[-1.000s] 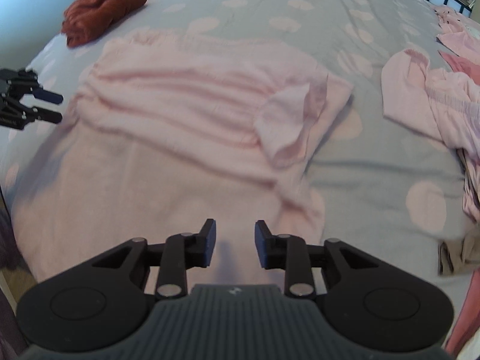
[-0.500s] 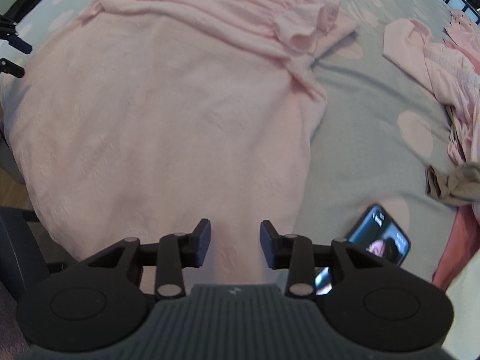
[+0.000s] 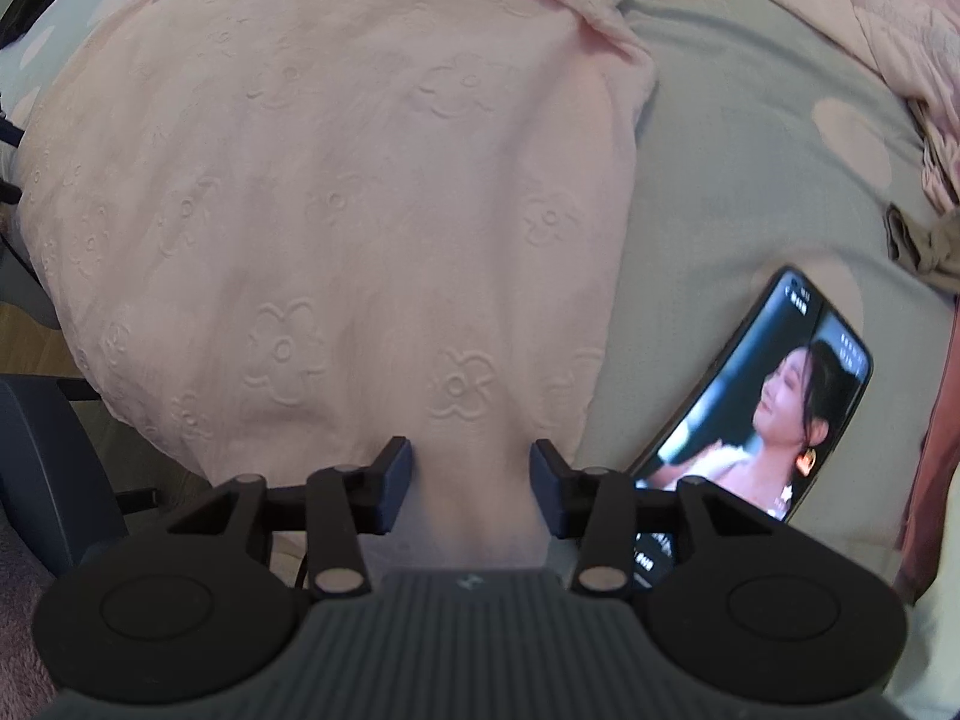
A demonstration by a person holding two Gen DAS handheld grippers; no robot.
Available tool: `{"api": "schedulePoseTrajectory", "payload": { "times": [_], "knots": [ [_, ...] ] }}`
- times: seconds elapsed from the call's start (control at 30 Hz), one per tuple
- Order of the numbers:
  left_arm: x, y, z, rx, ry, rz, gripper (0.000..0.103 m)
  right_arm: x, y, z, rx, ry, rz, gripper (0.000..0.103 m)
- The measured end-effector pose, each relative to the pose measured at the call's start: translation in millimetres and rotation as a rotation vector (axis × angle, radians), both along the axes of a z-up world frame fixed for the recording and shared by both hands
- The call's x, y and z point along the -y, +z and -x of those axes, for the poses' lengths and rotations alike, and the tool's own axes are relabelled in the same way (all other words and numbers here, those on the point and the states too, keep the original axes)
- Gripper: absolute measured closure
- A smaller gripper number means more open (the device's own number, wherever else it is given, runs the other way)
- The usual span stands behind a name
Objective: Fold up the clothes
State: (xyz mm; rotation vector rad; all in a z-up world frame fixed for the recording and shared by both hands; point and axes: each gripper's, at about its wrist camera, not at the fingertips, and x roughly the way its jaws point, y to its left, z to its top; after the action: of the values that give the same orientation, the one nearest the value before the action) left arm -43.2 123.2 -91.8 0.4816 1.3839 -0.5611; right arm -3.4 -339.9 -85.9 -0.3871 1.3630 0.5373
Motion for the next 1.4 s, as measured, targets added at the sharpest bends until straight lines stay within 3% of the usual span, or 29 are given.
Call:
{"api": "schedulePoseTrajectory", "payload": {
  "times": [0.17, 0.33, 0.4, 0.5, 0.7, 0.97, 1.13, 1.4],
  "knots": [
    [2, -2, 4, 0.010, -0.026, -0.034, 0.054, 2, 0, 5, -0.010, 0.007, -0.001, 0.058],
    [11, 0, 9, 0.024, -0.074, -0.050, 0.073, -11, 4, 12, -0.002, 0.080, 0.014, 0.085],
    [14, 1, 11, 0.017, -0.103, -0.039, 0.093, -14, 6, 13, 0.000, 0.090, 0.010, 0.100],
    [14, 5, 10, 0.016, -0.114, -0.022, 0.100, -13, 10, 12, 0.003, 0.086, 0.007, 0.102],
    [10, 27, 1, 0.021, -0.092, 0.075, 0.101, -2, 31, 5, 0.025, 0.054, -0.048, 0.102],
    [-4, 68, -34, 0.132, 0.024, 0.217, 0.101, -16, 74, -15, 0.143, 0.055, -0.111, 0.102],
    [-14, 91, -75, 0.226, 0.089, 0.231, 0.101, -26, 101, -37, 0.232, 0.038, -0.117, 0.102],
    [-44, 89, -128, 0.282, 0.227, 0.206, 0.101, -26, 99, -89, 0.315, -0.029, -0.040, 0.102]
  ]
}}
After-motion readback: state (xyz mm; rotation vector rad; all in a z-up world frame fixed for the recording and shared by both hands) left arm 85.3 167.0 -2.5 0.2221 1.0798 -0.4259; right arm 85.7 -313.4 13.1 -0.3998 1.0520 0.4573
